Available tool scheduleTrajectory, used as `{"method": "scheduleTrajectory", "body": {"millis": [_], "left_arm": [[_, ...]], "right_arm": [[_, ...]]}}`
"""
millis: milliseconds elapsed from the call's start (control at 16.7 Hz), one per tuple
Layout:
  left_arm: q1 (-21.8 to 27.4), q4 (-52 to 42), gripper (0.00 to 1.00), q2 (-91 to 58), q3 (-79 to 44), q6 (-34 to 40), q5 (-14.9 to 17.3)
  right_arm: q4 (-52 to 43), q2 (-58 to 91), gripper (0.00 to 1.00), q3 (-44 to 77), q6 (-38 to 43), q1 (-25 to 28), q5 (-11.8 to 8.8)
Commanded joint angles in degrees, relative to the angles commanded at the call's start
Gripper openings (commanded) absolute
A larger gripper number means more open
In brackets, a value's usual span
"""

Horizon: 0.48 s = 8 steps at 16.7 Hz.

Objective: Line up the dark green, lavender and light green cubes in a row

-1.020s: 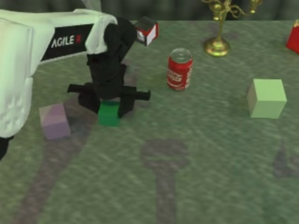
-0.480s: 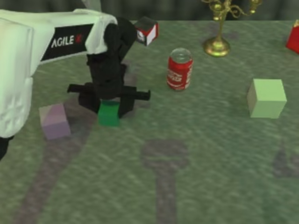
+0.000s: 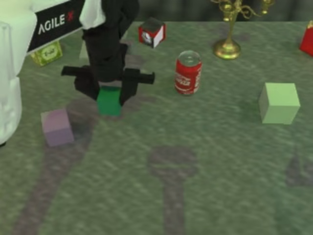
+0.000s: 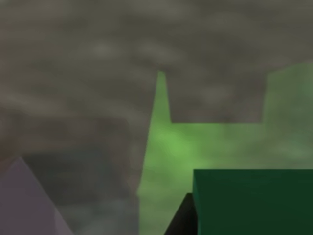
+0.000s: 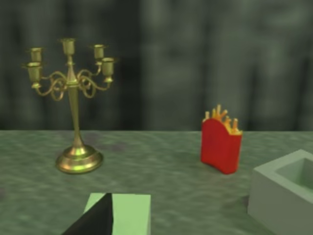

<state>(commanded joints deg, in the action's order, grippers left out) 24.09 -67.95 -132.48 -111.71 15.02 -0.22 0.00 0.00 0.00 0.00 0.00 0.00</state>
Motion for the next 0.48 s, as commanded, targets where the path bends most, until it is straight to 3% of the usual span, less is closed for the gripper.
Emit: {"method": "scheduleTrajectory", "body": {"millis": [480], "left_arm": [[2.21,-1.24,0.00,-0.08,-1.30,1.99,-0.09]], "right_arm": [[0.00,0.00,1.00,0.00,0.00,0.00,0.00]]}}
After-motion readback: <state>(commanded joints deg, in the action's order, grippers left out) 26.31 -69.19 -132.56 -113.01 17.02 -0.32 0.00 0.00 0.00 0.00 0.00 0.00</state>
